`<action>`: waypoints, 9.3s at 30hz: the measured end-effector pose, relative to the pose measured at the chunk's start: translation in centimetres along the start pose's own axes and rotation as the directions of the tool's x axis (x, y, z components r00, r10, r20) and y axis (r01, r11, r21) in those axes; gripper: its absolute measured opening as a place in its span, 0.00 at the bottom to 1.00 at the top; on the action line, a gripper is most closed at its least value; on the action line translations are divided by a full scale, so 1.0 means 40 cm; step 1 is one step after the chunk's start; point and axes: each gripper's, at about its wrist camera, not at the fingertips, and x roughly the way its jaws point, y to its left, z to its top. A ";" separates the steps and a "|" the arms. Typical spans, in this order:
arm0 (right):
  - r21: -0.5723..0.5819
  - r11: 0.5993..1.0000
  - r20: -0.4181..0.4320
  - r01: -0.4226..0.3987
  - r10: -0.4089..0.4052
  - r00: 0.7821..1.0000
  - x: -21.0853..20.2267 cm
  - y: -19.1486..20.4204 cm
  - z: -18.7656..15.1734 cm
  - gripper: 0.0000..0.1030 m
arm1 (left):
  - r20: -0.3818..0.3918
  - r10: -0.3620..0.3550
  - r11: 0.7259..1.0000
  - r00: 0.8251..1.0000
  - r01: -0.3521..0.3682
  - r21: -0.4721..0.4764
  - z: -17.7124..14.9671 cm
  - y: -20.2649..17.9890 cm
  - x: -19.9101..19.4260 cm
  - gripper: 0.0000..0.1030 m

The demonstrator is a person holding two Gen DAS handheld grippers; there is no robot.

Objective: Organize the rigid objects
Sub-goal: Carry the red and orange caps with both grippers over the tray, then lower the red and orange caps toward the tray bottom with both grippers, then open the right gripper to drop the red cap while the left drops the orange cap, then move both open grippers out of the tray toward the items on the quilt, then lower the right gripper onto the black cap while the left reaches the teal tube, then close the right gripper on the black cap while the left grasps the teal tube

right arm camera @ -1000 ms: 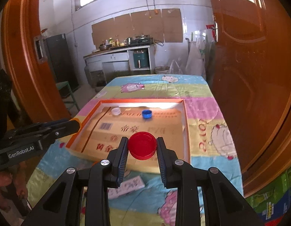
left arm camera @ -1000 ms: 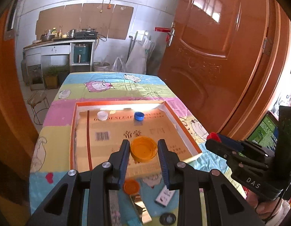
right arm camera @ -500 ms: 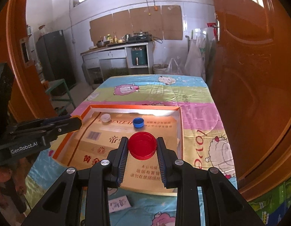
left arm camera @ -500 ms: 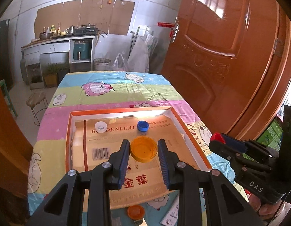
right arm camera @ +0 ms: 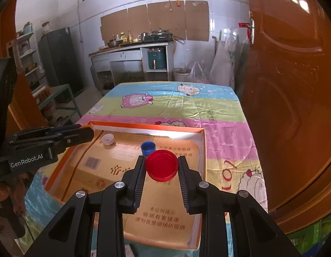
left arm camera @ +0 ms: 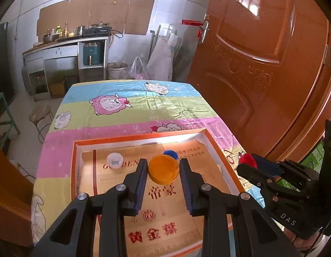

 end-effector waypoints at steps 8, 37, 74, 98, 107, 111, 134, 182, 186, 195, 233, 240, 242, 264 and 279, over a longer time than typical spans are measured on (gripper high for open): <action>-0.025 1.000 -0.025 0.007 -0.008 1.000 0.070 -0.014 0.035 0.30 | -0.032 0.004 1.000 0.999 -0.004 -0.002 0.024 0.011 0.060 0.30; -0.017 1.000 -0.161 -0.008 0.005 0.987 0.299 -0.086 0.103 0.30 | -0.151 0.024 0.999 0.988 -0.029 -0.028 0.081 0.053 0.264 0.30; -0.019 0.999 -0.316 -0.037 0.029 0.948 0.430 -0.083 0.096 0.30 | -0.218 0.044 0.998 0.975 -0.051 -0.024 0.049 0.086 0.369 0.30; 0.008 0.999 -0.294 -0.045 0.046 0.955 0.412 -0.083 0.098 0.39 | -0.179 0.027 0.999 0.984 -0.034 -0.036 0.064 0.088 0.337 0.42; 0.020 0.999 -0.268 -0.041 0.045 0.962 0.341 -0.081 0.104 0.39 | -0.132 0.013 0.999 0.991 -0.020 -0.048 0.075 0.069 0.266 0.42; 0.023 0.999 -0.265 -0.042 0.047 0.963 0.308 -0.068 0.095 0.39 | -0.113 0.013 0.999 0.993 -0.019 -0.050 0.072 0.060 0.222 0.42; 0.029 0.998 -0.215 -0.051 0.056 0.975 0.076 0.006 0.019 0.39 | -0.014 0.006 0.997 1.000 -0.007 -0.073 0.021 0.032 -0.031 0.42; 0.138 0.986 -0.095 -0.091 0.105 0.990 -0.221 0.174 -0.374 0.40 | 0.049 0.095 0.992 0.994 -0.090 -0.083 -0.576 -0.107 -0.278 0.42; 0.146 0.985 -0.096 -0.093 0.108 0.990 -0.227 0.171 -0.386 0.40 | 0.049 0.104 0.991 0.993 -0.100 -0.089 -0.589 -0.112 -0.262 0.42; 0.137 0.985 -0.103 -0.102 0.117 0.988 -0.219 0.180 -0.404 0.41 | 0.024 0.181 0.978 0.983 -0.177 -0.111 -0.608 -0.109 -0.208 0.42; -0.041 0.996 -0.167 -0.075 0.067 0.984 -0.109 0.323 -0.444 0.41 | 0.070 0.042 0.990 0.997 -0.032 -0.138 -0.639 0.000 -0.261 0.16; -0.018 0.997 -0.163 -0.077 0.073 0.984 -0.114 0.311 -0.448 0.29 | 0.066 0.039 0.991 0.997 -0.030 -0.127 -0.632 -0.014 -0.246 0.13; 0.008 0.995 -0.160 -0.095 0.095 0.982 -0.119 0.299 -0.450 0.29 | 0.065 0.037 0.992 0.997 -0.028 -0.127 -0.632 -0.017 -0.246 0.13; 0.080 0.983 -0.046 -0.164 0.168 0.985 -0.239 0.254 -0.420 0.29 | 0.173 0.024 0.998 0.985 -0.013 -0.067 -0.578 -0.088 -0.343 0.13; 0.088 0.979 -0.012 -0.183 0.185 0.983 -0.270 0.247 -0.392 0.29 | 0.224 0.000 0.999 0.975 0.008 -0.036 -0.486 -0.111 -0.371 0.13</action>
